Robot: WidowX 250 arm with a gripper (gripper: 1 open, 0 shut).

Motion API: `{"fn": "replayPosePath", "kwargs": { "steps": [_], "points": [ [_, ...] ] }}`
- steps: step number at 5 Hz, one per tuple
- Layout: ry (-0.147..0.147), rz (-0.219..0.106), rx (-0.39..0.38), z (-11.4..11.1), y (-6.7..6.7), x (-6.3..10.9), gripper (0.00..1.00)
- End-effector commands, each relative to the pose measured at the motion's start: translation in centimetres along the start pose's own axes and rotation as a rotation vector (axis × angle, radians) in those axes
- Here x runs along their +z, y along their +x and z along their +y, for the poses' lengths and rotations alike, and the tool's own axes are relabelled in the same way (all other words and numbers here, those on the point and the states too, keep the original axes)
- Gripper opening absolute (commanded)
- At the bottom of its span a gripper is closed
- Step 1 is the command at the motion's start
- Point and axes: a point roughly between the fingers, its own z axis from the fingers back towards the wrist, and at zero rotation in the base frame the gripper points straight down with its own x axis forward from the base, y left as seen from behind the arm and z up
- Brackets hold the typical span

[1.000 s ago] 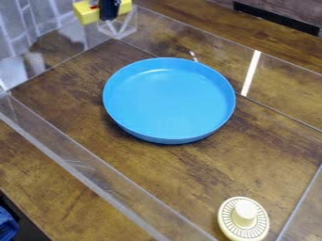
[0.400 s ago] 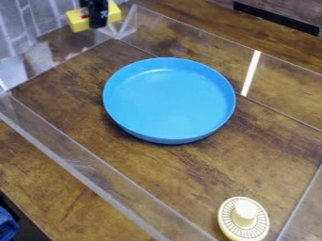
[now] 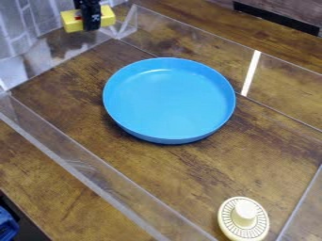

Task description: Remove the yellow brick from inside the blue tray and put it on the table

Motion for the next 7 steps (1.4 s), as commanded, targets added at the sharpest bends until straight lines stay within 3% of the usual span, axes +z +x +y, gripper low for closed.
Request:
{"fn": "replayPosePath", "kwargs": {
  "steps": [1,4,7],
  "points": [
    [0.055,-0.027,-0.010,1.3,-0.2,1.6,0.00],
    [0.065,-0.037,-0.058,0.5,0.2,0.4,0.00],
    [0.062,-0.053,-0.089,-0.3,0.0,-2.7,0.00]
  ]
}}
